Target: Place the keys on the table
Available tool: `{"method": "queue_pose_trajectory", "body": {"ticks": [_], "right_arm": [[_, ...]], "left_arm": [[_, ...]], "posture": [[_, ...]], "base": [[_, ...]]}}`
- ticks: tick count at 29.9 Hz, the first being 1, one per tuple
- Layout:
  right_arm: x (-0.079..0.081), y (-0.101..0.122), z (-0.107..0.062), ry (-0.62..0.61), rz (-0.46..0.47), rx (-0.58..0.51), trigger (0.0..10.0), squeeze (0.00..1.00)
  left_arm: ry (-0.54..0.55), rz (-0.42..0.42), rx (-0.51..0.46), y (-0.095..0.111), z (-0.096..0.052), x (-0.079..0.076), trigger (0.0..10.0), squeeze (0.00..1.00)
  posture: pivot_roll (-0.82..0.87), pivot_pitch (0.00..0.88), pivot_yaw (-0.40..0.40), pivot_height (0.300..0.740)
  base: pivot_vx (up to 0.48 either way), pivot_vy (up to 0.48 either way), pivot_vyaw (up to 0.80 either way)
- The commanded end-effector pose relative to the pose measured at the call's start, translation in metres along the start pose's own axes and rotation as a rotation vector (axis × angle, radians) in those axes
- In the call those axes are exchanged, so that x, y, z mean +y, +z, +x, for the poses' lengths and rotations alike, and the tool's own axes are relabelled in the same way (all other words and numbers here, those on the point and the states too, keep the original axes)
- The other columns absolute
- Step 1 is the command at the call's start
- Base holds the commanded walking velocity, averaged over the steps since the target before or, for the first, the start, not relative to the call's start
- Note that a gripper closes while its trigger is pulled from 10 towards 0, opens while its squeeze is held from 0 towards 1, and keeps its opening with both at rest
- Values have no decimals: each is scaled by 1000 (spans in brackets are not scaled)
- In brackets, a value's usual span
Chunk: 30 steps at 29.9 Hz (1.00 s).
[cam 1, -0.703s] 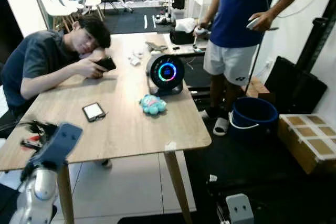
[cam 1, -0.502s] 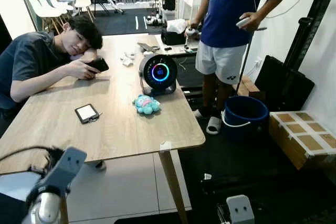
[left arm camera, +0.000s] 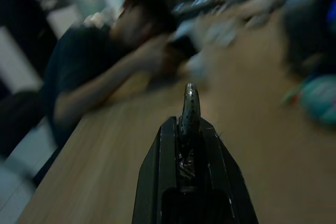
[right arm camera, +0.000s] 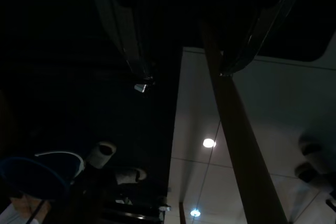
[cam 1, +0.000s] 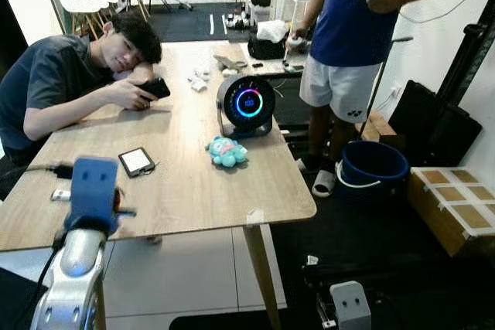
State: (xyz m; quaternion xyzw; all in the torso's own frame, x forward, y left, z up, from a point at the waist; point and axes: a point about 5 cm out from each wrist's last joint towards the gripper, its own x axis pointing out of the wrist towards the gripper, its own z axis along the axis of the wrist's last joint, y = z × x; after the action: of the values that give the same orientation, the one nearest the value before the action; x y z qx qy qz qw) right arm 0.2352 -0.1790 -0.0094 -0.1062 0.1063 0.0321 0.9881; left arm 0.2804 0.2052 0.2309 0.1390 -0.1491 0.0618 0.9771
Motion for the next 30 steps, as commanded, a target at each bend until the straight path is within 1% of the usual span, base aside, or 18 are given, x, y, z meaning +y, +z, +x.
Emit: {"method": "queue_pose_trajectory", "body": {"ticks": [1, 3, 4, 6, 7, 8, 9, 12, 13, 14, 15, 16, 19, 20, 21, 24, 27, 30], "right_arm": [[2, -6, -4, 0, 6, 32, 10000, 0], [2, -8, -5, 1, 7, 39, 10000, 0], [2, -8, -5, 1, 7, 39, 10000, 0], [4, -9, -5, 3, 7, 44, 10000, 0], [4, -9, -5, 3, 7, 44, 10000, 0], [4, -9, -5, 4, 7, 44, 10000, 0], [4, -9, -5, 4, 7, 44, 10000, 0], [7, -8, -4, 12, 7, 47, 10000, 0], [7, -8, -4, 14, 7, 47, 10000, 0], [7, -8, -4, 14, 7, 47, 10000, 0], [8, -8, -4, 17, 6, 48, 10000, 0], [8, -8, -4, 17, 6, 48, 10000, 0], [11, -7, -2, 24, 9, 45, 10000, 0], [11, -7, -2, 24, 9, 45, 10000, 0], [12, -7, -3, 24, 9, 46, 10000, 0], [13, -8, -4, 25, 8, 49, 10000, 0], [14, -8, -4, 26, 8, 50, 10000, 0], [16, -9, -4, 27, 11, 54, 10000, 0]], "left_arm": [[-51, -32, 4, 3, -1, -9, 10000, 0], [-171, 10, -36, 16, 0, -29, 10000, 0], [-171, 10, -36, 16, 0, -29, 10000, 0], [-289, 79, -45, 22, -2, -51, 10000, 0], [-289, 79, -45, 22, -2, -51, 10000, 0], [-319, 98, -40, 22, -3, -58, 10000, 0], [-319, 98, -40, 22, -3, -58, 10000, 0], [-409, 117, -36, 24, -4, -92, 10000, 0], [-426, 122, -38, 25, -4, -99, 10000, 0], [-426, 122, -38, 25, -4, -99, 10000, 0], [-444, 125, -31, 23, -4, -108, 10000, 0], [-444, 125, -31, 23, -4, -108, 10000, 0], [-501, 140, -13, 21, -2, -138, 10000, 0], [-501, 140, -13, 21, -2, -138, 10000, 0], [-514, 145, -11, 21, -2, -143, 10000, 0], [-529, 152, -7, 21, -1, -150, 10000, 0], [-530, 156, -1, 20, 2, -154, 10000, 0], [-496, 161, 31, 18, 8, -158, 10000, 0]], "posture": [[118, 130, 33, 740], [118, 131, 35, 740], [118, 131, 35, 740], [121, 135, 38, 740], [121, 135, 38, 740], [121, 135, 38, 740], [121, 135, 38, 740], [127, 143, 35, 740], [128, 144, 34, 740], [128, 144, 34, 740], [127, 145, 35, 740], [127, 145, 35, 740], [121, 156, 43, 740], [121, 156, 43, 740], [120, 157, 46, 740], [120, 159, 50, 740], [120, 161, 53, 740], [124, 163, 60, 740]], "base": [[0, 0, 0], [0, 0, 0], [0, 0, 0], [0, 0, 0], [0, 0, 0], [0, 0, 0], [0, 0, 0], [0, 0, 0], [0, 0, 0], [0, 0, 0], [0, 0, 0], [0, 0, 0], [0, 0, 0], [0, 0, 0], [0, 0, 0], [0, 0, 0], [0, 0, 0], [0, 0, 0]]}}
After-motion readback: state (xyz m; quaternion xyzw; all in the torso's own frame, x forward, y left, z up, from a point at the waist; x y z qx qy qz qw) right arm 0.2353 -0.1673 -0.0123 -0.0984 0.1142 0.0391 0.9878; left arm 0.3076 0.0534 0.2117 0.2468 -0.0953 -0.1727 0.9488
